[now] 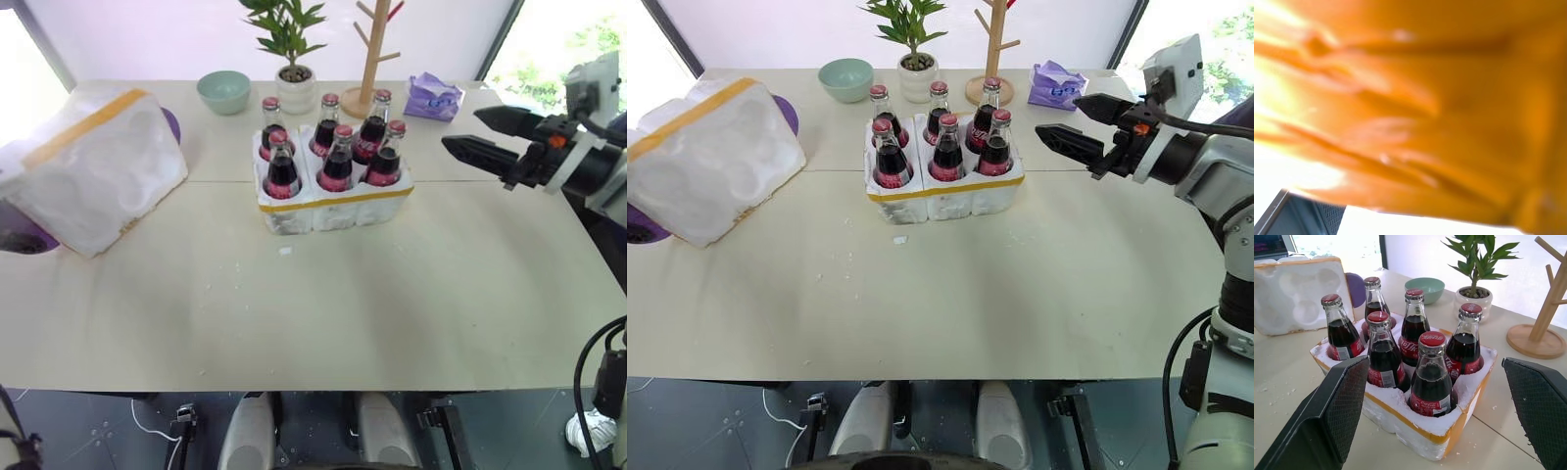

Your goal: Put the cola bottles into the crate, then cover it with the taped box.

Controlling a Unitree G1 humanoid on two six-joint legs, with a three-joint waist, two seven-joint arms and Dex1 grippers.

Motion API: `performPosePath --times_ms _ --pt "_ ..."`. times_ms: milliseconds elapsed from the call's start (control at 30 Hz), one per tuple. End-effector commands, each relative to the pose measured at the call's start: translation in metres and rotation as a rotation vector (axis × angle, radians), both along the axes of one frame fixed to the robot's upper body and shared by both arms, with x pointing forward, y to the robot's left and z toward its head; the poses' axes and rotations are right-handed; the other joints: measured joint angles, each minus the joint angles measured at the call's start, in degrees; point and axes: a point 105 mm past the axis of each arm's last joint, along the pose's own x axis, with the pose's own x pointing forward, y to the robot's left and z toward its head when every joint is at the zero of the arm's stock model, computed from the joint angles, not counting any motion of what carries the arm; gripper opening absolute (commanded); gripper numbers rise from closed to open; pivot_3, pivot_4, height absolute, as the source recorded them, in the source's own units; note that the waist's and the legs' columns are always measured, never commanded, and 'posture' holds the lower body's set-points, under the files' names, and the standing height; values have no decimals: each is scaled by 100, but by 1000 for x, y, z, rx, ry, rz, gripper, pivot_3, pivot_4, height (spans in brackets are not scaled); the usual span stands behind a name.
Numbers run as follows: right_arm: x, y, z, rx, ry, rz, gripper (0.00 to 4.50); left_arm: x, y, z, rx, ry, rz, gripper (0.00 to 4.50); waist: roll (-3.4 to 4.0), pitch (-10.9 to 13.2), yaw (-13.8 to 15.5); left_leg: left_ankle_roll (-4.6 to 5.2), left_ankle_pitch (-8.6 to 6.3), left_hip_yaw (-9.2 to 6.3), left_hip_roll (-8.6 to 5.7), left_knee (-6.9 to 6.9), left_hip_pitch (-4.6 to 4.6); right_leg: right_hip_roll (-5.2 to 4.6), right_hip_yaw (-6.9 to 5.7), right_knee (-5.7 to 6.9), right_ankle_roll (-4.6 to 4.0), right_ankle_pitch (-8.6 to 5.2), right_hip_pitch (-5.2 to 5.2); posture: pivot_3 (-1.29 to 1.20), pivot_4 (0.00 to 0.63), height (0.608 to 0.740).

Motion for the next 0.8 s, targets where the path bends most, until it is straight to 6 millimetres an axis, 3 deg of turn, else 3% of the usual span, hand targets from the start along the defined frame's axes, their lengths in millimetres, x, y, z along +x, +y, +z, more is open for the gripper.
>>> performPosePath --times_ms 33,167,233,433,600,700,800 --pt "-3 3 14 -11 -66 9 4500 -1 2 7 -29 -46 18 3173 0 0 -2 0 0 0 0 0 0 0 0 0 0 0 0 0 150 740" --pt "-3 3 12 -18 -63 11 4500 -5 3 6 -40 -29 26 1057 0 0 4 0 0 0 -1 1 0 0 0 0 1 1 1 0 150 740" --pt "-3 3 11 -18 -62 11 4500 -6 3 5 -43 -14 27 315 0 0 3 0 0 0 -1 2 0 0 0 2 1 1 1 0 150 740" --pt "-3 3 11 -3 -63 5 4500 0 1 11 -27 -66 11 288 0 0 3 0 0 0 -1 3 2 0 0 3 1 1 2 0 150 740" --pt "-11 -1 2 -32 -10 25 4500 33 -4 47 106 -382 -20 288 -5 -3 24 0 0 -3 -1 5 1 0 0 5 11 6 3 0 150 740" --pt "-18 -6 -3 -66 -25 -13 4500 58 -32 88 170 -657 -136 288 -21 -6 75 0 0 -3 -3 6 1 0 0 5 16 9 4 0 150 740" --pt "-20 -8 -8 -55 -15 -35 4500 72 -65 113 253 -797 -276 288 -28 -8 66 -1 1 -18 -4 15 -3 0 -7 7 20 13 13 0 150 740"
